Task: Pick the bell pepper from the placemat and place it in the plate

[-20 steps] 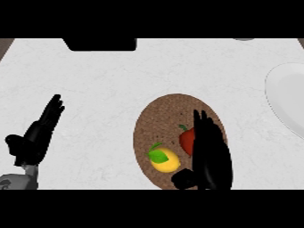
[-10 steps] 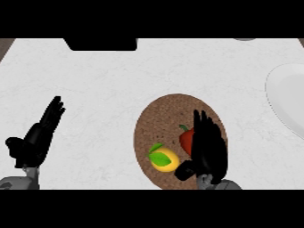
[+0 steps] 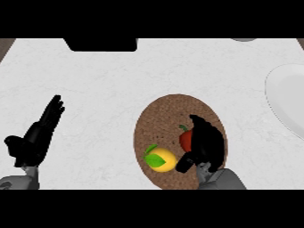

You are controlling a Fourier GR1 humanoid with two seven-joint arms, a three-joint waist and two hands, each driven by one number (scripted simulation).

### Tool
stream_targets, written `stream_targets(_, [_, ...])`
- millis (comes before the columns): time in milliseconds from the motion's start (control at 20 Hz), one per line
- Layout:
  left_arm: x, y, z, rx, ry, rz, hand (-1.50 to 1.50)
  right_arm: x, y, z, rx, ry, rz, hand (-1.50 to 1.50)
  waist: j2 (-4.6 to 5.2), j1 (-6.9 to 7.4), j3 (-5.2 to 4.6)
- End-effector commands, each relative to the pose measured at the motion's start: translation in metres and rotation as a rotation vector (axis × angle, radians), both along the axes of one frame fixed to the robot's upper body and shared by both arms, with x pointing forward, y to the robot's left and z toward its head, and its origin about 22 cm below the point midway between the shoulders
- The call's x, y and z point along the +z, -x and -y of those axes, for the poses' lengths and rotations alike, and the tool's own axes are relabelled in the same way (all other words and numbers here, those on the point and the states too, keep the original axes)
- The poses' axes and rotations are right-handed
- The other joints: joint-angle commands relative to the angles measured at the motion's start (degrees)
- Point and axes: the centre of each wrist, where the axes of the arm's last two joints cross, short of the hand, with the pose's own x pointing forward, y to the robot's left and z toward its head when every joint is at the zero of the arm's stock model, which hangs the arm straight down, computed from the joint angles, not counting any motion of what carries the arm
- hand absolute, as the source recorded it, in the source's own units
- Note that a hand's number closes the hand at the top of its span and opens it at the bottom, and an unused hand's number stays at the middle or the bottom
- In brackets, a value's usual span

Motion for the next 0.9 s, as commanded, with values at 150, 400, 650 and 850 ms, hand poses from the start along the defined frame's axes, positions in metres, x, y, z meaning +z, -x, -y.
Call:
stream_targets(150, [-0.008,0.0,0.002,-0.002,-0.004,-0.016,0.0,-0.008,0.005,-0.002,0.073,-0.017,-0.012,1.5,0.29,-0.12,0.16])
stream_targets(400, [-0.006,0.005,0.007,-0.002,-0.006,0.008,0.0,-0.031,-0.006,0.029,0.117,0.023,0.036,1.5,0.32,-0.07,0.16])
stream_targets(650, [0.001,0.011,-0.011,0.039,-0.005,-0.006,0.0,-0.012,0.02,0.115,-0.032,0.13,0.155,1.5,-0.25,-2.66,0.22])
stream_targets(850, [-0.012,0.027,-0.026,0.142,0.009,-0.036,0.0,-0.011,0.037,0.23,-0.346,0.235,0.143,1.5,-0.77,-8.6,0.53])
